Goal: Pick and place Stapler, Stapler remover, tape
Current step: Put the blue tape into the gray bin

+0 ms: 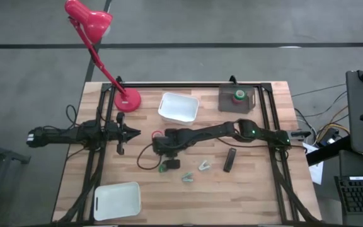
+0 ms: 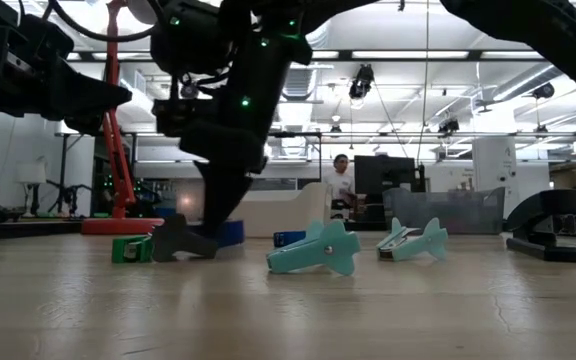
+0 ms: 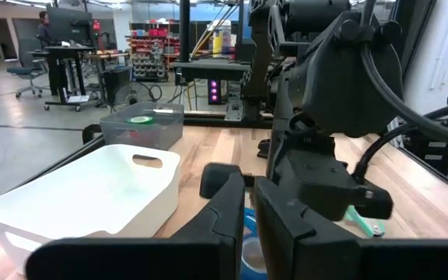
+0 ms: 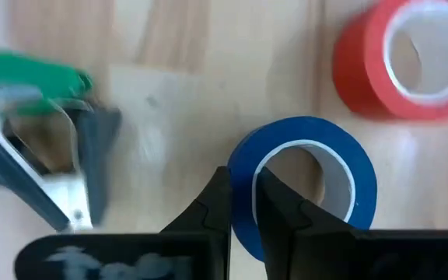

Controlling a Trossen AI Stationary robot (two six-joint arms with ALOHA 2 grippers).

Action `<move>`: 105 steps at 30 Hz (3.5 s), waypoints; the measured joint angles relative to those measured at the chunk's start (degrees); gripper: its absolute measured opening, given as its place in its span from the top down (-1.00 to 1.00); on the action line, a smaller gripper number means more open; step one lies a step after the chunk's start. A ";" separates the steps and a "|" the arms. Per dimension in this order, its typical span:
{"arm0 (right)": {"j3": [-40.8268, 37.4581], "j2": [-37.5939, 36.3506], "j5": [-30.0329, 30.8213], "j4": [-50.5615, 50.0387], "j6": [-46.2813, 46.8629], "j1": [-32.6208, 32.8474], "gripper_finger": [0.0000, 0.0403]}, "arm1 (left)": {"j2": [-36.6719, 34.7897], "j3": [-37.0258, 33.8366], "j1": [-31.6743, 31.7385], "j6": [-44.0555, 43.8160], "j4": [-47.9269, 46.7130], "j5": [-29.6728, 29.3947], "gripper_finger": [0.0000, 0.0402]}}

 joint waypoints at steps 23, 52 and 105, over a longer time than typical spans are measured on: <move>-0.19 -3.63 5.94 -15.73 7.68 1.44 0.86 | -0.02 0.00 0.01 0.00 0.04 0.02 0.82; -11.23 -16.29 11.18 -22.25 13.56 3.72 0.86 | 0.00 0.00 -0.02 0.00 0.06 0.01 0.82; -68.69 -58.16 6.00 16.78 11.47 -42.18 0.85 | 0.00 0.00 -0.02 0.00 0.08 0.00 0.82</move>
